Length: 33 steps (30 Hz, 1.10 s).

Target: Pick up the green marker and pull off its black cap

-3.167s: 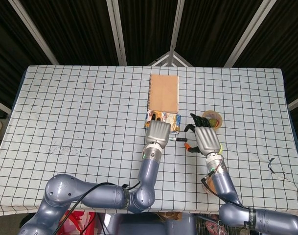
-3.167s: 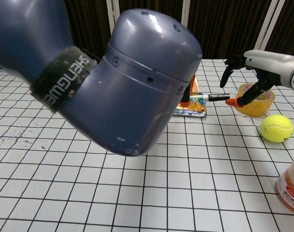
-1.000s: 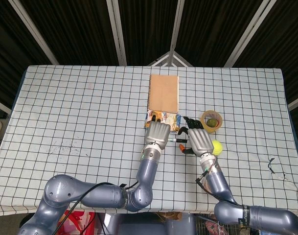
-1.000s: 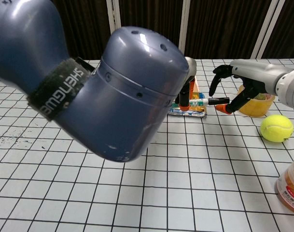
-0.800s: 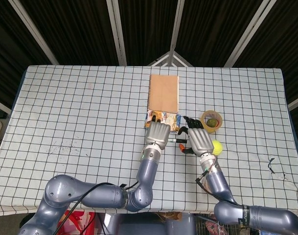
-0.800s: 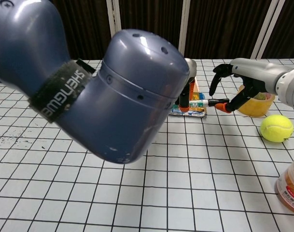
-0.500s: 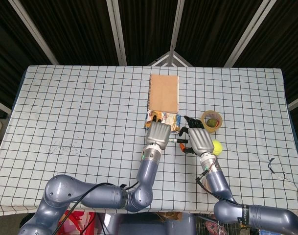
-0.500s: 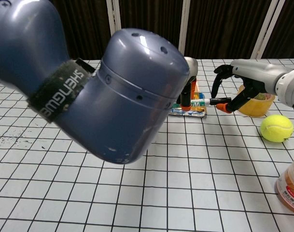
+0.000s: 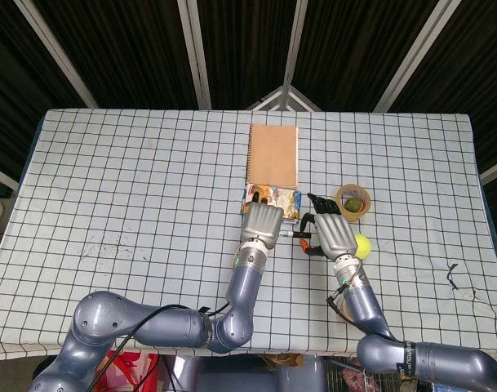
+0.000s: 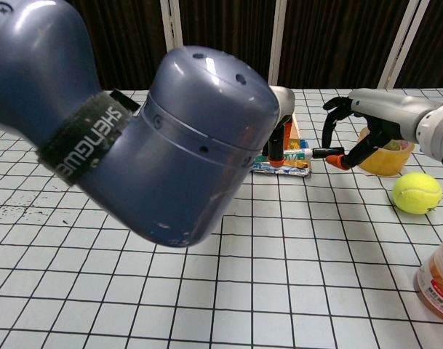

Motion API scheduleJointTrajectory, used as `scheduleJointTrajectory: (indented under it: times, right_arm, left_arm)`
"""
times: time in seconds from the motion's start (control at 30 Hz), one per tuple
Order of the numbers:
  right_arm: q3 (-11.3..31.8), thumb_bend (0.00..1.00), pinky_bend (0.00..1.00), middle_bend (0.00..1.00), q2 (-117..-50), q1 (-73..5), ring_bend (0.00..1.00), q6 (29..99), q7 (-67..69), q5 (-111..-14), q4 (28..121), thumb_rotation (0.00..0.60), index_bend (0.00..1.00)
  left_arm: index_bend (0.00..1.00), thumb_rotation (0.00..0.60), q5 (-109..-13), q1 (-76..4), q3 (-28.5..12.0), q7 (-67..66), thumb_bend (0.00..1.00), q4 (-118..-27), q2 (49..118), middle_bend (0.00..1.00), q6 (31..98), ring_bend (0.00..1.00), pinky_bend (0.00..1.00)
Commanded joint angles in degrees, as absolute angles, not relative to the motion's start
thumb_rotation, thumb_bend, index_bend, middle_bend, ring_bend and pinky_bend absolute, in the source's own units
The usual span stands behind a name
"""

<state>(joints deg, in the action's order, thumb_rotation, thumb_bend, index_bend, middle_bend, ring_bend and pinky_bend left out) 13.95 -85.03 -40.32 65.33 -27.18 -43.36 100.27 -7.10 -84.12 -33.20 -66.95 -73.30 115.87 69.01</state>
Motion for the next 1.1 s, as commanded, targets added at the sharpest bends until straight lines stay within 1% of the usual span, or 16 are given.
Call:
scheduleJointTrajectory:
  times: [0.03, 0.33, 0.53, 0.77, 1.1]
  right_arm:
    - [13.87, 0.38, 0.0, 0.02, -85.1, -40.44, 0.02, 65.21, -27.33, -43.26, 100.2, 0.6, 0.52]
    - [13.91, 0.38, 0.0, 0.02, -85.3, -40.72, 0.02, 65.2, -27.36, -43.19, 100.09, 0.6, 0.53]
    - [14.02, 0.39, 0.0, 0.02, -85.38, -40.88, 0.02, 65.54, -27.51, -43.24, 100.32, 0.6, 0.58]
    - [13.91, 0.39, 0.0, 0.02, -85.56, -40.95, 0.02, 65.58, -27.56, -42.97, 100.15, 0.6, 0.63]
    - [13.71, 0.4, 0.0, 0.02, -84.37, -39.98, 0.03, 66.26, -26.65, -43.33, 100.35, 0.6, 0.65]
  left_arm:
    - [0.59, 0.6, -7.15, -84.11, -33.21, -66.85, 0.53, -73.18, 115.93, 0.69, 68.89, 0.19, 0.07]
    - [0.59, 0.6, -7.11, -84.22, -33.01, -66.88, 0.53, -72.56, 116.29, 0.69, 68.17, 0.19, 0.07]
    - [0.59, 0.6, -6.98, -84.29, -32.8, -67.02, 0.53, -71.98, 116.61, 0.69, 67.76, 0.19, 0.07]
    - [0.59, 0.6, -7.66, -84.21, -33.03, -66.38, 0.53, -72.2, 116.56, 0.69, 67.93, 0.19, 0.07]
    - [0.59, 0.6, -7.25, -82.59, -32.19, -66.65, 0.53, -73.79, 115.23, 0.69, 68.92, 0.19, 0.07]
